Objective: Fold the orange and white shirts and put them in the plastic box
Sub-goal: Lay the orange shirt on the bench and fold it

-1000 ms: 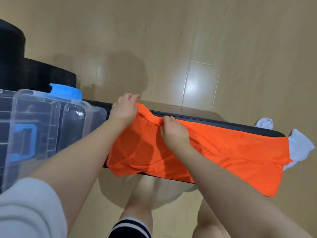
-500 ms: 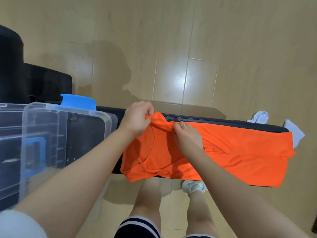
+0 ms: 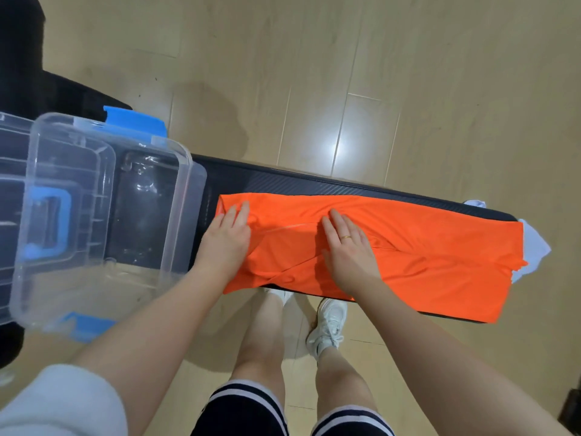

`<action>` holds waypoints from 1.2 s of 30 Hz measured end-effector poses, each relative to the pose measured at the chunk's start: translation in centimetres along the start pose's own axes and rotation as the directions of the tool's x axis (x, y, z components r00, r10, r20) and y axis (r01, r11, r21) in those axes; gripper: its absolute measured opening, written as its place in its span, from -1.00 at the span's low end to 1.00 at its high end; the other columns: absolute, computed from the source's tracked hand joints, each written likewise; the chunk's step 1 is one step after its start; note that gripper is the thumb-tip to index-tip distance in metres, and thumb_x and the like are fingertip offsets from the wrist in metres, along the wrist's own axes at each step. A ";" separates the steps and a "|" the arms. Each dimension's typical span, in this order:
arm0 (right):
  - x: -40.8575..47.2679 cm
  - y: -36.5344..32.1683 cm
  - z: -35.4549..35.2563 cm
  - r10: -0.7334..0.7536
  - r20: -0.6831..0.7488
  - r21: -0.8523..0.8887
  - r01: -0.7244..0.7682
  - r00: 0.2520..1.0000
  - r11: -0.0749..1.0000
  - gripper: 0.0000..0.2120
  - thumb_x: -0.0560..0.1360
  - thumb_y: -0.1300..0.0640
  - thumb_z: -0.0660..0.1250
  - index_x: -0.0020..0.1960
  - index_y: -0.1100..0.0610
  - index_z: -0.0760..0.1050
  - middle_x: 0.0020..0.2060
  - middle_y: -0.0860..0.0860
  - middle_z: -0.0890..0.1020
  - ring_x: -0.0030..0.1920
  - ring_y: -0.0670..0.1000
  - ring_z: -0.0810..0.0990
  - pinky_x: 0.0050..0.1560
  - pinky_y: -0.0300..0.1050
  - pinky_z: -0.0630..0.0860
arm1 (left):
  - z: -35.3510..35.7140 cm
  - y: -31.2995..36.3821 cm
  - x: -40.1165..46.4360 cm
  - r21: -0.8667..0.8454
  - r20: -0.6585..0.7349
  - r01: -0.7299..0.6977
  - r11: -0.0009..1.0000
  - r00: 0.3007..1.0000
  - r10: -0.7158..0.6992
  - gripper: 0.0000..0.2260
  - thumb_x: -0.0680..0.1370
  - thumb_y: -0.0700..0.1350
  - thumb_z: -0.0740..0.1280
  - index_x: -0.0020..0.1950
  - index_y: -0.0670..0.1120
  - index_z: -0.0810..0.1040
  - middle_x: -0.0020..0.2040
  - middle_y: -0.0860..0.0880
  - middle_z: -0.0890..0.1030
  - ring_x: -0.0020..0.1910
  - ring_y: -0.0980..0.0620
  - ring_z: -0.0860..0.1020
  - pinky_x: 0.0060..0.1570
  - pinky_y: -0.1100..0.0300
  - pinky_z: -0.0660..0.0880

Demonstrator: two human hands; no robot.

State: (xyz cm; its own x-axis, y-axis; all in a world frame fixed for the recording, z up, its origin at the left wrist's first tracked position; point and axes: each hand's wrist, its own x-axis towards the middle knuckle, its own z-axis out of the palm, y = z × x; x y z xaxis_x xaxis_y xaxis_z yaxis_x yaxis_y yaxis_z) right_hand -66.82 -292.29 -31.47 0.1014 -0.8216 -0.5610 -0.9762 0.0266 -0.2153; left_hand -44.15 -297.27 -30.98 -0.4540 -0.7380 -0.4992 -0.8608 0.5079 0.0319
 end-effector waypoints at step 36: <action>-2.9 -5.7 4.2 -0.111 -0.282 0.204 0.173 0.953 0.964 -0.71 0.45 0.20 0.25 0.16 0.21 0.47 0.09 0.20 0.56 0.09 0.27 0.49 0.14 0.05 0.40 | 3.5 2.2 -6.4 -0.299 0.790 -0.133 -0.945 0.520 -0.323 -0.83 0.60 -0.21 0.13 0.07 -0.27 0.44 -0.02 -0.15 0.51 0.02 -0.06 0.56 -0.04 0.25 0.59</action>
State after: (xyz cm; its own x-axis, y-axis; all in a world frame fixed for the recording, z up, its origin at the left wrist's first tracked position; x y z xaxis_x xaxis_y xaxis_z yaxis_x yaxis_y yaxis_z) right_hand -60.77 -287.70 -32.00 0.1514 -0.9464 -0.2854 -0.8840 -0.0005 -0.4675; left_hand -42.28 -289.86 -30.72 0.2239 -0.1971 -0.9545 0.8049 -0.5148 0.2952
